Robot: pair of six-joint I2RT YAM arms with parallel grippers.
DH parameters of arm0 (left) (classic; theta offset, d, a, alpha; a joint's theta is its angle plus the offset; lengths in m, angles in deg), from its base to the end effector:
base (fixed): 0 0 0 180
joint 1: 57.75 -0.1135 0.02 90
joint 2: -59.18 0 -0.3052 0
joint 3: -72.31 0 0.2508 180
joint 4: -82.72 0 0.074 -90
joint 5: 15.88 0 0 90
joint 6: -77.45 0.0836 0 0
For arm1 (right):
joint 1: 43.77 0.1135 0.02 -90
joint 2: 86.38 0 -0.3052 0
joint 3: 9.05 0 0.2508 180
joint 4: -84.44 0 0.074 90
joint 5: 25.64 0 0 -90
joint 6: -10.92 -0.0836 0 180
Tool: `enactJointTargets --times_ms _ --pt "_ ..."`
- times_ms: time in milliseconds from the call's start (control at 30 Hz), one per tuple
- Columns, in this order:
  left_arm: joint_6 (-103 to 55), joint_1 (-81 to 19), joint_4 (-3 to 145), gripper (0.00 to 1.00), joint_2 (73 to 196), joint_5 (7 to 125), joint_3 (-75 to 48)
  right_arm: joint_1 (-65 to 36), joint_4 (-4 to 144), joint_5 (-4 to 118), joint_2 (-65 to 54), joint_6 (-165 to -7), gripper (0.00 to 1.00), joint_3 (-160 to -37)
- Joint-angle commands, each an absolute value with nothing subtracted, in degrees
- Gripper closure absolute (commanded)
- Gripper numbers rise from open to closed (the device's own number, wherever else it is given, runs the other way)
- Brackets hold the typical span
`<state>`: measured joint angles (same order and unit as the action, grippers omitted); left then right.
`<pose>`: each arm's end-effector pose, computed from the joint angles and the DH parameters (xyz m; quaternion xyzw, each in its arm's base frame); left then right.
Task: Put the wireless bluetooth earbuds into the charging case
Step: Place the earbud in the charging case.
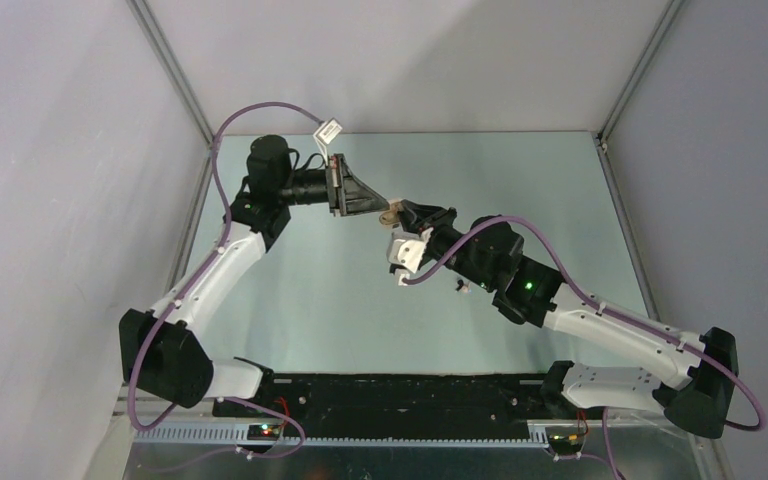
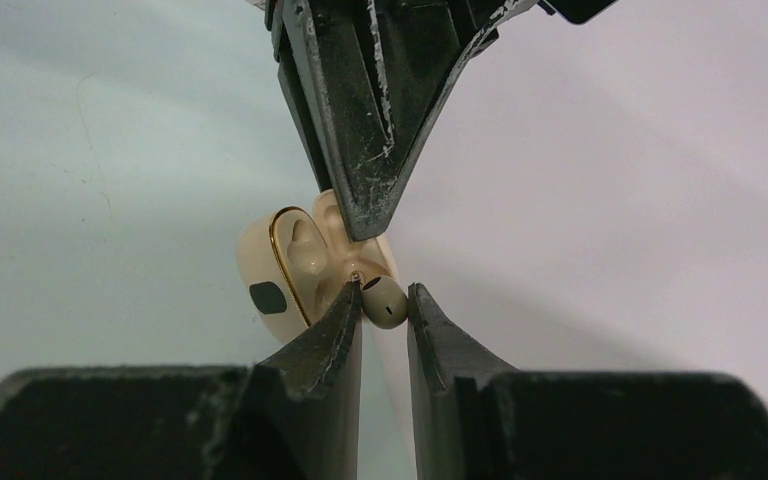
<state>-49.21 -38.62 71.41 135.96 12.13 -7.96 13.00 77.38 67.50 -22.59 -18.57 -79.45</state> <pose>0.2713 -0.1722 0.4105 0.2361 0.6901 -0.6066 0.3164 0.1637 0.2416 0.4150 -0.5959 0.3858 -0.0424 0.7031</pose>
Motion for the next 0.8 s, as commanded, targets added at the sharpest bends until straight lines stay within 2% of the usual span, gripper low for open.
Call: enactJointTargets --times_ms 0,367,767 --pt "-51.0 -39.0 74.7 1.0 135.9 10.3 -9.4 12.8 77.8 67.5 -24.2 -17.9 1.0 -78.7" --pt "-51.6 -39.0 75.6 1.0 136.0 10.2 -9.0 12.9 81.8 71.5 -22.4 -16.1 1.0 -78.3" --pt "-52.4 -39.2 76.1 1.0 136.4 10.2 -9.0 14.1 83.0 69.6 -22.4 -9.5 1.0 -75.2"
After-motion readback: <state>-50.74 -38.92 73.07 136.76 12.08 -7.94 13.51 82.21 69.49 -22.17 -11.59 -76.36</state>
